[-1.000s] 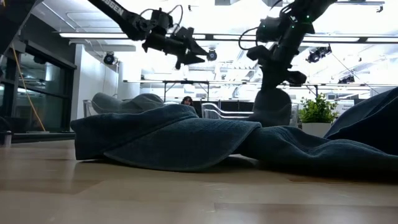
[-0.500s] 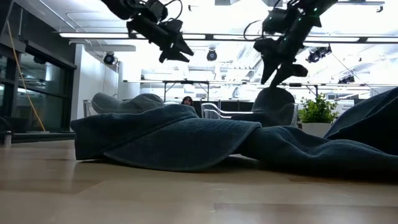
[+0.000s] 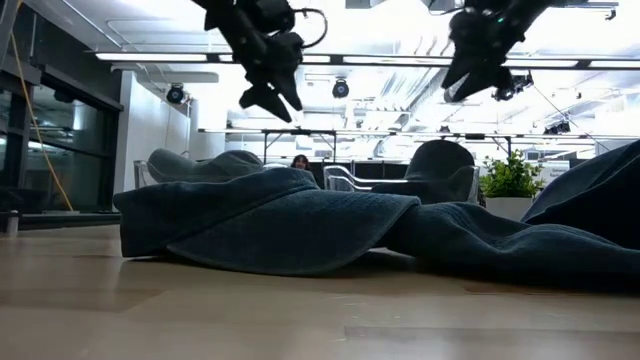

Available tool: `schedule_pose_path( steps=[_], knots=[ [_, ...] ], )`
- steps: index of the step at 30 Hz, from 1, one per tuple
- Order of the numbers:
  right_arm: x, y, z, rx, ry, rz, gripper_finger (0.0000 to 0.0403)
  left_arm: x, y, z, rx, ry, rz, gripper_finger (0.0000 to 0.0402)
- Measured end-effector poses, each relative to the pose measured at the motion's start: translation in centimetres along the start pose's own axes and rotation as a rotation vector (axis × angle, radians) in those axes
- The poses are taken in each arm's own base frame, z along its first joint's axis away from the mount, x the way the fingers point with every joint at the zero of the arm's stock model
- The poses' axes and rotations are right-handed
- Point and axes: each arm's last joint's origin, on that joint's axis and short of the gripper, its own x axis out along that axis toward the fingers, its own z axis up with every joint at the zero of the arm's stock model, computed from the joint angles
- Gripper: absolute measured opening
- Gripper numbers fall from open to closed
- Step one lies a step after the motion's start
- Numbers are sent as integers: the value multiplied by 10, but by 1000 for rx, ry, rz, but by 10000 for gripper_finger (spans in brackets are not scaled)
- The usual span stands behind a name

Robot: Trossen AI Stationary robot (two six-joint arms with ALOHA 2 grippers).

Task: Pick & Place hat
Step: Put the left blue cap into the right transparent bin

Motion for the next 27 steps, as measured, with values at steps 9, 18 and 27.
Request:
schedule_pose_path(
  steps=[9, 18, 27],
  knots=[
    [-40, 8, -22, -101, 13, 20, 222, 24, -72, -38, -74, 108, 40, 193],
    [-43, 9, -57, -117, 35, 163, 222, 40, -126, -90, -185, 168, 121, 193],
    [-38, 6, -89, -95, 52, 248, 222, 56, -143, -126, -302, 170, 139, 193]
  ],
)
